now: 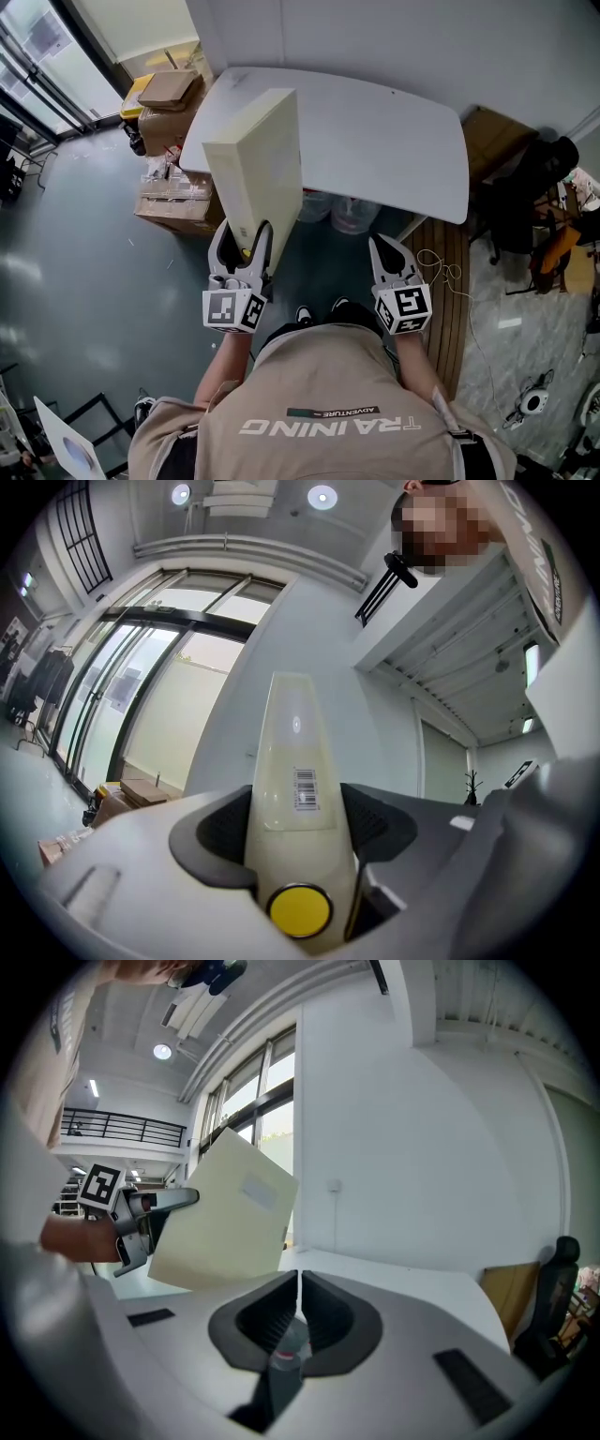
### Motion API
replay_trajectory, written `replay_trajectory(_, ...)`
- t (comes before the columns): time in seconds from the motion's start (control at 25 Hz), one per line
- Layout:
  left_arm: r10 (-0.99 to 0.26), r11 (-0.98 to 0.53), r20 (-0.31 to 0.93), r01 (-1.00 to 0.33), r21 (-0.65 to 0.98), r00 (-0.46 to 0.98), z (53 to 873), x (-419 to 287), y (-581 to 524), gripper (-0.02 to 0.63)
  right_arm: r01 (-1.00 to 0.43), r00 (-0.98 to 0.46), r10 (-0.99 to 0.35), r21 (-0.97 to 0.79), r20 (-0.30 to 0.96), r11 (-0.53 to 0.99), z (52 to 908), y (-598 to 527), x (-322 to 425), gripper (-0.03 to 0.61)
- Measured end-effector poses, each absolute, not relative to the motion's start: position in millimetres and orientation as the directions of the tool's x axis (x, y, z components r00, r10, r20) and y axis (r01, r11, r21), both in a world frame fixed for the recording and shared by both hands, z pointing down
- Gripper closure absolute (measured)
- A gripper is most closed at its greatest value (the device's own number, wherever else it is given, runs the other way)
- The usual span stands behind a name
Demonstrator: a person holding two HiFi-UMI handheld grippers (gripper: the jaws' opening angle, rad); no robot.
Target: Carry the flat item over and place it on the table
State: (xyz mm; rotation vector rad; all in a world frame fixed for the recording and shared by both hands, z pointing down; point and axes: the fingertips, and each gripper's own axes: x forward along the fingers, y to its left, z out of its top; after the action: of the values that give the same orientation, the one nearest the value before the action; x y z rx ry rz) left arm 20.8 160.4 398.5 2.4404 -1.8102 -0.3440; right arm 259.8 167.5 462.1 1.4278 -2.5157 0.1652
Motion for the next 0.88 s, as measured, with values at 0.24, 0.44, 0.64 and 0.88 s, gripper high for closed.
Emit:
replay_trajectory(0.24, -0.964, -0.255, -0.13, -0.947, 0.196, 0.233, 407.6, 13.8, 140.4, 0.331, -0.828, -0.534, -0.805, 0.031, 0.26, 0.559, 470.5, 138.0, 254.8, 0.563)
replay_trajectory(0.44, -0.975, -0.213, -0.108, -0.956, 0.202, 0.194, 407.9, 17.3, 122.2, 0.331, -0.799, -0.584, -0.771, -0.012, 0.255, 0.602, 478.5, 106.2, 256.9, 0.563)
replay_trajectory(0.64, -0.977, -0.196, -0.118, -0.964, 0.18, 0.177, 401.2, 26.2, 96.4, 0.331, -0.777, -0.622, -0.749, -0.062, 0.228, 0.626, 486.1, 66.0, 259.9, 0.563)
replay_trajectory(0.88, -0.988, -0.141, -0.087, -0.973, 0.182, 0.127, 404.7, 25.2, 88.5, 0.331, -0.707, -0.699, -0.68, -0.07, 0.222, 0.704, 498.5, 36.0, 238.1, 0.563)
